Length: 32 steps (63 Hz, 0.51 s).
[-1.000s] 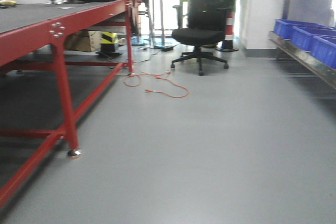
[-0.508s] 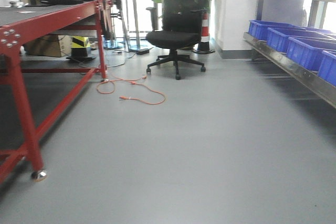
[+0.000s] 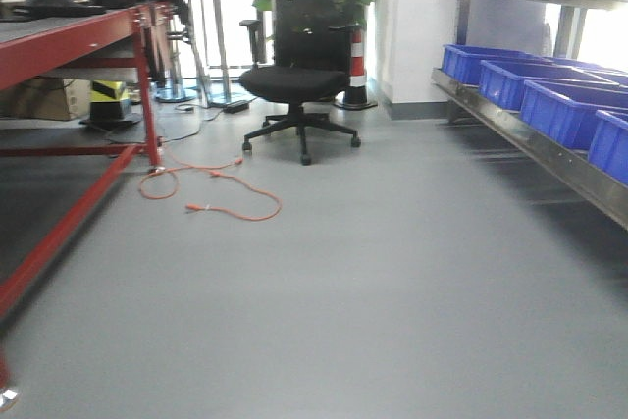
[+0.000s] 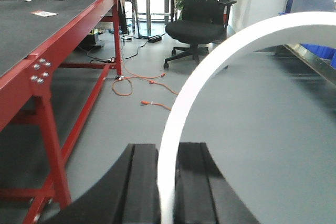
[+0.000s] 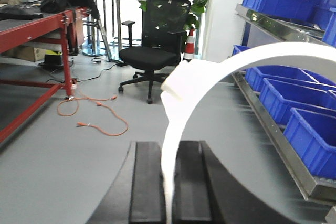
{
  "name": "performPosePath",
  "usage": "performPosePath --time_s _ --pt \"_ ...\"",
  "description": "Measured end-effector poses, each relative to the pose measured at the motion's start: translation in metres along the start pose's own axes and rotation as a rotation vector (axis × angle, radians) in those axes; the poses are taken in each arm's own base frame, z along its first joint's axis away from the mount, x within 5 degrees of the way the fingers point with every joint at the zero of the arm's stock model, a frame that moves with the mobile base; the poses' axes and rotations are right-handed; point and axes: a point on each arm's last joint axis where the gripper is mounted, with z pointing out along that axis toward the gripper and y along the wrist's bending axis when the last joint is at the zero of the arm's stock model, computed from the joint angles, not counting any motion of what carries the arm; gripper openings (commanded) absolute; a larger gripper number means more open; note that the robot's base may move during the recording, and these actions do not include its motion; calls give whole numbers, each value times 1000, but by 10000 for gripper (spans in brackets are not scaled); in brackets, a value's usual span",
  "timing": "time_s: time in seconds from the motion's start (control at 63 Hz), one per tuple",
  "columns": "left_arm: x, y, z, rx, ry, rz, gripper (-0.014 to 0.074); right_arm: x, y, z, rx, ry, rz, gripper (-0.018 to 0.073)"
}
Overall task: Grab PVC pipe and place in blue bin
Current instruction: 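Drive the base toward the steel rack of blue bins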
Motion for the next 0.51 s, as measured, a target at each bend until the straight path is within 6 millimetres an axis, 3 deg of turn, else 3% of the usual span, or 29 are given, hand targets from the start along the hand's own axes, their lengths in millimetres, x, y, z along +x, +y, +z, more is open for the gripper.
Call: performPosePath --time_s 0.508 --pt "0 0 0 0 0 0 -111 0 0 0 0 0 0 -169"
